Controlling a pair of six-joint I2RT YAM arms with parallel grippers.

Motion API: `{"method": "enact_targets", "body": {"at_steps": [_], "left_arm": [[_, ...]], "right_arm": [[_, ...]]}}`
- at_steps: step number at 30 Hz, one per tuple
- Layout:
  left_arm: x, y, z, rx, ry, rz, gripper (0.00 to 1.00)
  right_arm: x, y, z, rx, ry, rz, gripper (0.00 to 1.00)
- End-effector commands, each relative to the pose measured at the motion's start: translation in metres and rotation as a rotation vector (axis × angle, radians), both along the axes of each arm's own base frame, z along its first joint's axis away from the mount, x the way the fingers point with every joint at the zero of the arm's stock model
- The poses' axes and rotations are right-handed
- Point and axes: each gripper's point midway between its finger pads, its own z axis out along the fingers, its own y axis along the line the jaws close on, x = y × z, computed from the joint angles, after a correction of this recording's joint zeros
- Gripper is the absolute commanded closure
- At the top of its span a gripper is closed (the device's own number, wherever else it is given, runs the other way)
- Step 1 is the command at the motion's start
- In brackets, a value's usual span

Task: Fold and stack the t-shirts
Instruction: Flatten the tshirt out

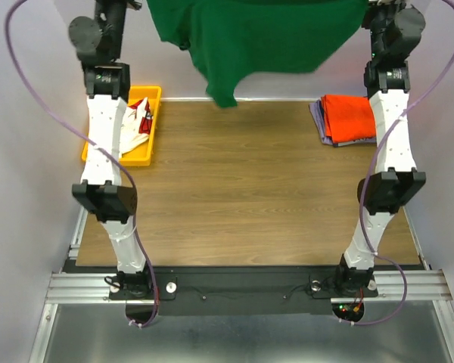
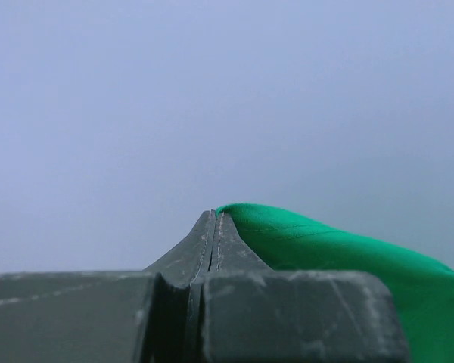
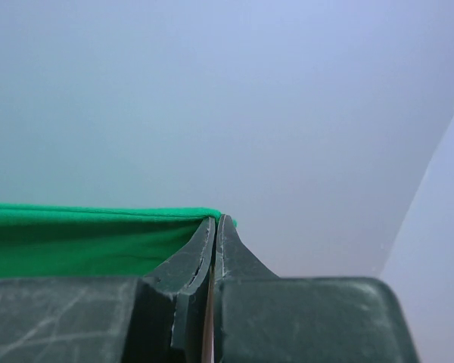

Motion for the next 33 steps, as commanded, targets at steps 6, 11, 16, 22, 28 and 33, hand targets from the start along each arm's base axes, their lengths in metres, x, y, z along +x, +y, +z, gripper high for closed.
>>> {"method": "enact_targets", "body": {"at_steps": [6,11,16,22,28,33], "left_arm": [[-0.016,0.000,-0.116,0.206,0.177,-0.025,1.00],[-0.025,-0.003,-0.249,0.314,0.424,-0.049,1.00],[-0.063,0.010,-0.344,0.418,0.609,-0.035,1.00],[-0.073,0.019,-0.381,0.502,0.762,-0.061,1.00],[-0.126,-0.001,-0.384,0.756,0.813,-0.236,1.00],[-0.210,-0.011,-0.443,1.039,0.923,-0.451,1.00]], "right_arm": [[-0.010,0.047,-0.123,-0.100,0.240,0.258,0.99],[-0.033,0.061,-0.220,-0.169,0.453,0.346,0.99],[-0.064,0.061,-0.272,-0.237,0.594,0.365,0.99],[-0.082,0.055,-0.291,-0.263,0.693,0.348,0.99],[-0.141,0.063,-0.313,-0.416,0.890,0.474,1.00],[-0.212,0.063,-0.345,-0.553,1.012,0.556,0.99]]}}
